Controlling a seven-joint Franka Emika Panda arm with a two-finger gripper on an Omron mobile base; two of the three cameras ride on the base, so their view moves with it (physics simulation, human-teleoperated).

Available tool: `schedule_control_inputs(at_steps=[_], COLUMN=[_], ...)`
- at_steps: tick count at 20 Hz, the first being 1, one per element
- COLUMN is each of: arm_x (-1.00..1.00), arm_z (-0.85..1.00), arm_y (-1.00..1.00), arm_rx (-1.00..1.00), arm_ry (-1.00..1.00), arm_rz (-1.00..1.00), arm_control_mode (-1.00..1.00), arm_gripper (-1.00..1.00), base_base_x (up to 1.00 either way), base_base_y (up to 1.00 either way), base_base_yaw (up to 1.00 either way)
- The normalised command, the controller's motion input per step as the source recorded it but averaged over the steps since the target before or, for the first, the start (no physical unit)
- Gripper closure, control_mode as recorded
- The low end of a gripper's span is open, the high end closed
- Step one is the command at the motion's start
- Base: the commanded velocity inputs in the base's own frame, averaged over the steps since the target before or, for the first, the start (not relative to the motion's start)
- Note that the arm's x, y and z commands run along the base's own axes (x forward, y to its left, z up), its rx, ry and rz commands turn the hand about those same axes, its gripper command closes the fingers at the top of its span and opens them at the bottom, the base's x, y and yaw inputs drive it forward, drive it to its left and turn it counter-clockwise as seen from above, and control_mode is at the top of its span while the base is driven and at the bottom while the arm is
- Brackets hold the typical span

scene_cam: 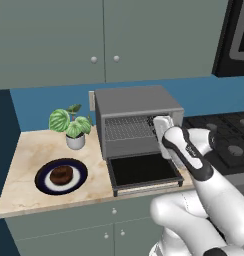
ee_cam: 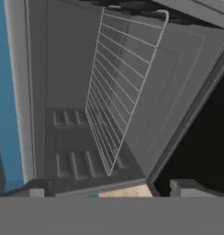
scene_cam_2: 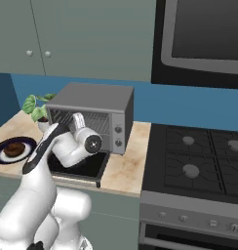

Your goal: Pick up the bagel from the plate, place it on the toaster oven rack, close the door, and set the timer.

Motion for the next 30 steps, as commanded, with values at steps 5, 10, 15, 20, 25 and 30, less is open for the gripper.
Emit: schedule_control_inputs(at_steps=[5,10,15,20,25,30], arm_x=[0.32,0.39,0.24,0.28,0.45,0.53], arm_z=[-0.18,-0.29,-0.45,-0.31,-0.09,-0.06], arm_y=[0.00,0.00,0.00,0.00,0.00,0.00], arm_rx=[0.09,0.07,0.04,0.04,0.05,0.03], arm_ry=[0.00,0.00,0.00,0.00,0.00,0.00], arm_rz=[0.00,0.00,0.00,0.00,0.00,-0.01], arm_control_mode=[-1.00,-1.00,-1.00,-1.00,-1.00,-1.00], arm_gripper=[-1.00,-1.00,-1.00,-1.00,-1.00,-1.00], base_base_x=[0.00,0.00,0.00,0.00,0.00,0.00], base_base_y=[0.00,0.00,0.00,0.00,0.00,0.00], base_base_yaw=[0.00,0.00,0.00,0.00,0.00,0.00])
